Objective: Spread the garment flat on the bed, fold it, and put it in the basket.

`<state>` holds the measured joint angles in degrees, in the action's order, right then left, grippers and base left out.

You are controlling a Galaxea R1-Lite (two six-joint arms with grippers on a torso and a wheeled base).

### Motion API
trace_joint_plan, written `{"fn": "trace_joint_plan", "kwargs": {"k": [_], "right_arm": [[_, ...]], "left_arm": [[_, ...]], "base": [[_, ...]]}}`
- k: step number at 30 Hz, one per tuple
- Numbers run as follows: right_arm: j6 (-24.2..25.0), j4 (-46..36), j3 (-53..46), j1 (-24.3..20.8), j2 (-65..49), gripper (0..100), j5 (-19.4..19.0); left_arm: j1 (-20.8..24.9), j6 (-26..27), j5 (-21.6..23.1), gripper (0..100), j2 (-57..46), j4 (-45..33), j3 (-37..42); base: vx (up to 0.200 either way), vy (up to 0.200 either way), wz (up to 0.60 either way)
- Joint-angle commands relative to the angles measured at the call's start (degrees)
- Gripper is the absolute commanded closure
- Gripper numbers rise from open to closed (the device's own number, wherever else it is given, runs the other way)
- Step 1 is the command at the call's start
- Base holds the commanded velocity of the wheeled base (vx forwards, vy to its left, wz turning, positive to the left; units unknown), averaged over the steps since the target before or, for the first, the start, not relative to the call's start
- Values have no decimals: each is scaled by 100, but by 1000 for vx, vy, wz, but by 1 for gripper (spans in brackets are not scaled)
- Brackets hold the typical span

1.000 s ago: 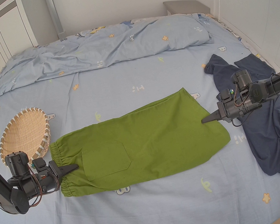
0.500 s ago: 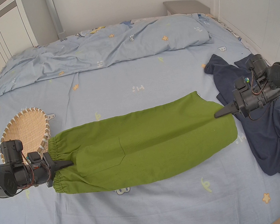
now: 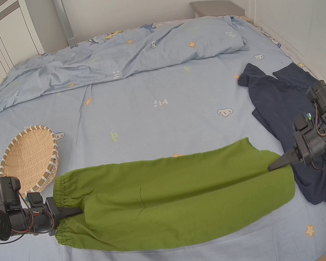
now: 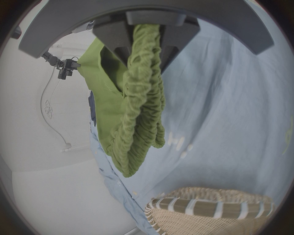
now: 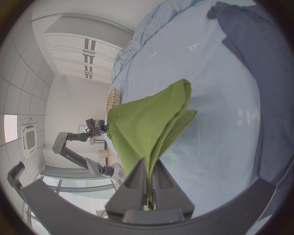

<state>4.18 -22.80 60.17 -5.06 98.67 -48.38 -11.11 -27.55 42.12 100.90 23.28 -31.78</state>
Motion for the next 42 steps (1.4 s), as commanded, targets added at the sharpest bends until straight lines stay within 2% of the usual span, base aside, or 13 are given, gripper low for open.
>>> {"fn": "trace_joint_plan", "kwargs": {"k": [1,5,11,19,21,29,30,37,42], "right_arm": [[-14,434,-981,-171,-542,100,-4],[30,1225,-1632,-197,-498,100,-4],[21,1954,-2194,-215,-164,100,-4],[-40,2341,-2431,-188,214,100,-4],[-40,2675,-2546,-162,478,100,-4],[-31,3580,-2774,-144,900,100,4],[-14,3730,-2783,-144,970,0,4],[21,3958,-2800,23,1093,0,22],[56,3958,-2783,198,662,0,13]], "left_arm": [[-94,373,-2,100,-282,-52,656],[-94,496,-2,100,-282,-43,761],[-102,505,-11,100,-255,-52,761],[-129,549,-19,100,-202,-26,735],[-190,698,-11,100,-176,-34,717],[-261,725,-11,100,-176,-26,664],[-261,725,-11,100,-176,-26,664],[-340,725,-19,100,-167,-26,603],[-428,725,-19,100,-176,-52,489]], "base": [[0,0,0],[0,0,0],[0,0,0],[0,0,0],[0,0,0],[0,0,0],[0,0,0],[0,0,0],[0,0,0]]}}
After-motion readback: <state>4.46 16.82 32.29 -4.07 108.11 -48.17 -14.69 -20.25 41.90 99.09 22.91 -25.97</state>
